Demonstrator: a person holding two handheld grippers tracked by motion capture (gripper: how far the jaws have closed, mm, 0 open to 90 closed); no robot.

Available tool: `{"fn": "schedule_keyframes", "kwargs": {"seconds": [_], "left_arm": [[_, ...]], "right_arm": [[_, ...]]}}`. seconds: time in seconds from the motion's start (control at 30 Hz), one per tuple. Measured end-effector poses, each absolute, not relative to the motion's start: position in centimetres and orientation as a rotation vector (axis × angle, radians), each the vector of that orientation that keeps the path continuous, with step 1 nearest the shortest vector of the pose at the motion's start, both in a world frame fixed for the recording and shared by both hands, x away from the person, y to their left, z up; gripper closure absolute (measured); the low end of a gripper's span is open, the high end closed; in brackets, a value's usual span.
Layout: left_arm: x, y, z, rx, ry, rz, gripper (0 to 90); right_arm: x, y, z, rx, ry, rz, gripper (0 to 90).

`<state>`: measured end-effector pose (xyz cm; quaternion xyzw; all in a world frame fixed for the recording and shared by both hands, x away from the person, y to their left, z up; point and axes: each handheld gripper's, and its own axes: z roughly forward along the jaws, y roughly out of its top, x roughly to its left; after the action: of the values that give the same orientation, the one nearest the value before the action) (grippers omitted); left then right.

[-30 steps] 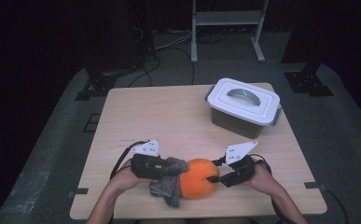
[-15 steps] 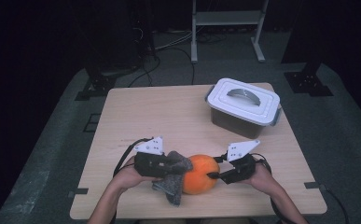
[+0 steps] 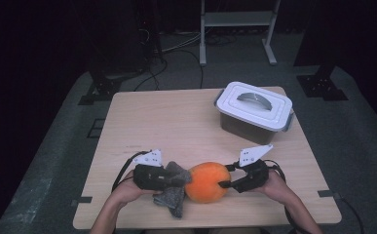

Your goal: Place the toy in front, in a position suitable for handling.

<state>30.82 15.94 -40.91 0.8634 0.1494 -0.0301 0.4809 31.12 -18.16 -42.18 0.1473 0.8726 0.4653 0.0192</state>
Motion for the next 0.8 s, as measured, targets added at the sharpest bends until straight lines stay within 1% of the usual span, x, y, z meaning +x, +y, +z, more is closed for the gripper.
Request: {"fn": "schedule_keyframes", "kwargs": {"seconds": [0.13, 0.3, 0.37, 0.43, 0.47, 0.5, 0.57, 0.67, 0.8], "left_arm": [[31.1, 15.4, -40.1, 2.085, 0.353, -0.068, 73.5], [31.3, 13.6, -38.4, 2.061, 0.299, -0.065, 73.4], [31.2, 12.9, -38.2, 2.087, 0.272, -0.056, 73.4], [31.1, 12.6, -38.3, 2.114, 0.259, -0.050, 73.4], [31.0, 12.7, -38.5, 2.119, 0.258, -0.051, 73.4], [31.0, 12.8, -38.6, 2.113, 0.271, -0.054, 73.4], [31.0, 12.9, -38.6, 2.104, 0.293, -0.059, 73.4], [30.7, 12.7, -37.7, 2.113, 0.262, -0.033, 73.5], [30.6, 11.5, -36.2, 2.103, 0.210, -0.023, 73.5]], "right_arm": [[30.7, -17.7, -41.9, 0.430, 2.698, 1.430, 43.0], [30.0, -17.2, -41.6, 0.368, 2.696, 1.411, 42.9], [29.9, -17.0, -41.7, 0.362, 2.716, 1.413, 39.0], [29.9, -17.1, -41.7, 0.371, 2.734, 1.410, 32.1], [30.1, -17.2, -41.7, 0.379, 2.742, 1.417, 31.3], [30.2, -17.3, -41.7, 0.396, 2.746, 1.426, 31.7], [30.1, -17.2, -41.7, 0.399, 2.738, 1.435, 36.5], [29.6, -16.5, -41.2, 0.359, 2.712, 1.428, 41.7], [29.0, -15.1, -40.7, 0.303, 2.676, 1.408, 43.2]]}}
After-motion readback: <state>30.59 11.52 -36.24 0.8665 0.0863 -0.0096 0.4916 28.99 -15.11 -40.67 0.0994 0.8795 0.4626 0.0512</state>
